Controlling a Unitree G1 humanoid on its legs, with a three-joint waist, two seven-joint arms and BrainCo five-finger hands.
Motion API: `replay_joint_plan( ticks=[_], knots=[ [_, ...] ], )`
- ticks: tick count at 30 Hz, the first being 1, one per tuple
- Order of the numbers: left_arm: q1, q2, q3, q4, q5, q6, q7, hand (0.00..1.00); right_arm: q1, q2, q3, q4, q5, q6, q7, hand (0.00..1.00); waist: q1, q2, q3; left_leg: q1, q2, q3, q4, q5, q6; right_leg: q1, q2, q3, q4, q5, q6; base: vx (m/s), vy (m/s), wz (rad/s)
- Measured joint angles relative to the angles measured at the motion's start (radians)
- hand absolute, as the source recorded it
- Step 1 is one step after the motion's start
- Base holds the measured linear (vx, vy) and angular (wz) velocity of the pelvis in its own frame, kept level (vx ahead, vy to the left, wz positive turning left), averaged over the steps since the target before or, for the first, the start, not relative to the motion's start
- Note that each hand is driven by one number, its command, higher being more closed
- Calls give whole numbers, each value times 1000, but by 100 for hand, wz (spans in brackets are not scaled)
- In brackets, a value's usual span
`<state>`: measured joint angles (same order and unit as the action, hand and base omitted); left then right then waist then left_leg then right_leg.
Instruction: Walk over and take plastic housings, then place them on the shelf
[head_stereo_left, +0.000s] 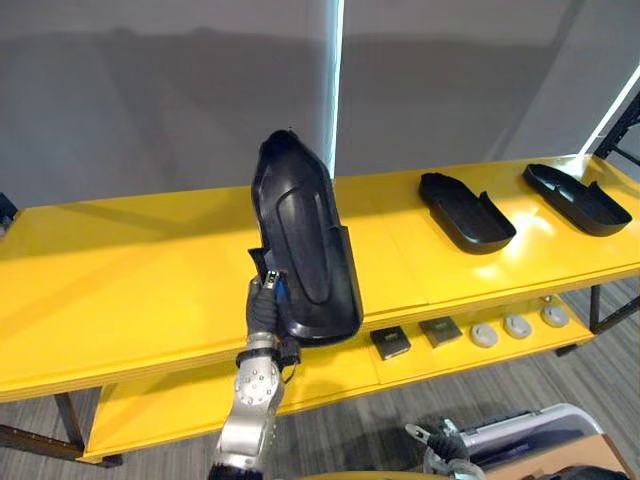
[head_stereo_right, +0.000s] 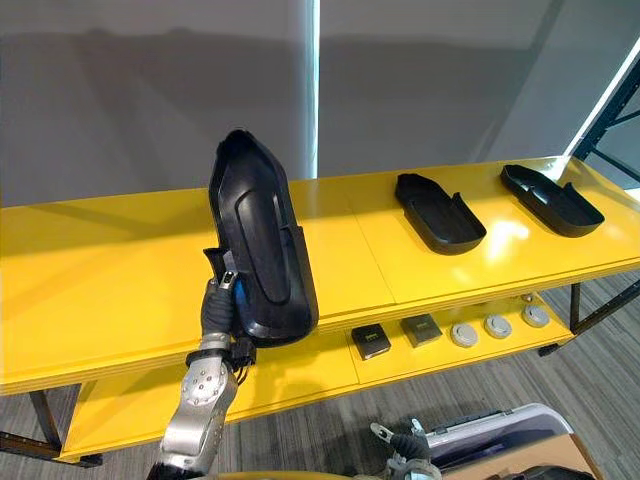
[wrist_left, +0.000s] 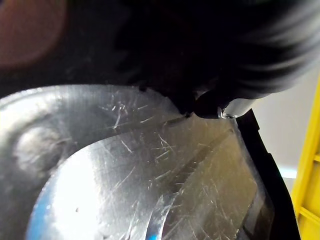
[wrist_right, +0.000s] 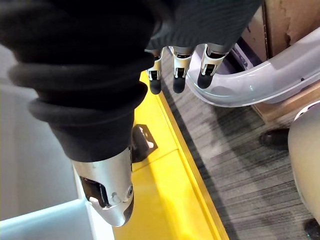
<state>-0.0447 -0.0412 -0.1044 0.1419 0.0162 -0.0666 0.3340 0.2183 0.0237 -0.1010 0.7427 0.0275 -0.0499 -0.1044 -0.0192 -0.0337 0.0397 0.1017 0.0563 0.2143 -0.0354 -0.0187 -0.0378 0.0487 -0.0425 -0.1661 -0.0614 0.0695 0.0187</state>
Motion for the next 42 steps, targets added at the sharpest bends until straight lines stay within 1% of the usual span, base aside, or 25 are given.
replay_joint_plan(
  ticks=[2, 4, 5, 6, 8, 13, 15, 16, 20, 21, 27, 29, 33, 40, 42],
  knots=[
    [-66, 27, 36, 89, 32, 24, 37, 100, -8, -3, 2, 19, -4, 0, 1, 0, -23, -2, -1, 1, -4, -10, -37, 24, -7, -2, 4, -6, -26, 14, 5, -93, -31, 7],
    [-107, 38, 59, 150, 37, 37, 52, 100, -8, -6, 2, 24, -4, 0, 1, 0, -28, -3, -1, 1, -4, -12, -47, 30, -11, -2, 5, -6, -37, 20, 8, -64, -18, 0],
    [-136, 41, 78, 189, 37, 51, 66, 100, -9, -9, 3, 25, -5, 0, 1, 0, -33, -4, -1, 3, -4, -13, -55, 37, -14, -3, 6, -7, -41, 23, 7, -39, -9, -2],
    [-145, 43, 80, 199, 37, 59, 70, 100, -10, -11, 4, 27, -6, 0, 1, 0, -37, -5, -1, 3, -4, -14, -57, 38, -14, -4, 7, -7, -41, 23, 7, -34, -8, 2],
    [-169, 57, 118, 237, 37, 68, 87, 100, -12, -13, 5, 28, -21, 0, 3, 0, -53, -7, -1, 3, -4, -17, -57, 38, -13, -4, 7, -9, -41, 24, 8, 0, 0, 0],
    [-271, 98, 161, 343, 37, 93, 112, 100, -19, -23, 40, 30, -36, 0, 16, 0, -59, -15, 1, -8, -6, -17, -57, 40, -11, -19, 7, -4, -41, 32, -2, -9, 6, -2],
    [-301, 113, 186, 365, 37, 101, 123, 100, -26, -22, 41, 31, -38, 0, 20, 0, -66, -18, 3, -10, -7, -17, -57, 42, -7, -20, 7, -3, -42, 34, -4, 0, 0, 0],
    [-315, 123, 195, 381, 37, 102, 130, 0, -35, -22, 41, 38, -38, 0, 21, 0, -78, -18, 3, -9, -8, -18, -57, 42, -7, -20, 7, -3, -42, 35, -4, 0, 0, 0],
    [-371, 136, 220, 411, 38, 108, 129, 0, -38, -25, 41, 49, -38, -11, 21, 0, -80, -21, 6, -18, -9, -18, -57, 42, -7, -35, 7, 0, -42, 36, -4, 0, 2, -1],
    [-392, 139, 225, 419, 43, 111, 128, 0, -44, -26, 41, 49, -38, -12, 21, 0, -81, -21, 15, -18, -9, -18, -57, 42, -7, -35, 7, 1, -42, 36, -5, 0, 0, 0],
    [-432, 156, 233, 455, 44, 115, 126, 0, -54, -32, 41, 49, -37, -12, 21, 0, -93, -20, 32, -18, -10, -20, -57, 42, -7, -35, 7, 1, -42, 36, -5, 0, 0, 0],
    [-455, 163, 234, 458, 44, 122, 127, 0, -61, -32, 41, 49, -37, -12, 21, 0, -104, -20, 43, -18, -11, -21, -57, 42, -7, -35, 6, 1, -42, 36, -5, -15, 4, 0],
    [-469, 163, 236, 458, 42, 122, 131, 0, -64, -32, 41, 49, -37, -12, 21, 0, -105, -19, 53, -18, -11, -21, -57, 42, -7, -35, 6, 1, -42, 36, -5, -8, 3, 0],
    [-478, 160, 254, 450, 32, 121, 172, 0, -64, -32, 41, 55, -37, -12, 22, 0, -105, -17, 57, -18, -11, -21, -57, 42, -7, -33, 6, 2, -42, 36, -5, 0, 0, 0],
    [-476, 150, 258, 414, 14, 121, 179, 0, -64, -32, 41, 55, -36, -12, 21, 0, -104, -16, 57, -18, -11, -21, -57, 42, -7, -33, 6, 1, -42, 36, -5, 0, 0, 0]
  ],
)
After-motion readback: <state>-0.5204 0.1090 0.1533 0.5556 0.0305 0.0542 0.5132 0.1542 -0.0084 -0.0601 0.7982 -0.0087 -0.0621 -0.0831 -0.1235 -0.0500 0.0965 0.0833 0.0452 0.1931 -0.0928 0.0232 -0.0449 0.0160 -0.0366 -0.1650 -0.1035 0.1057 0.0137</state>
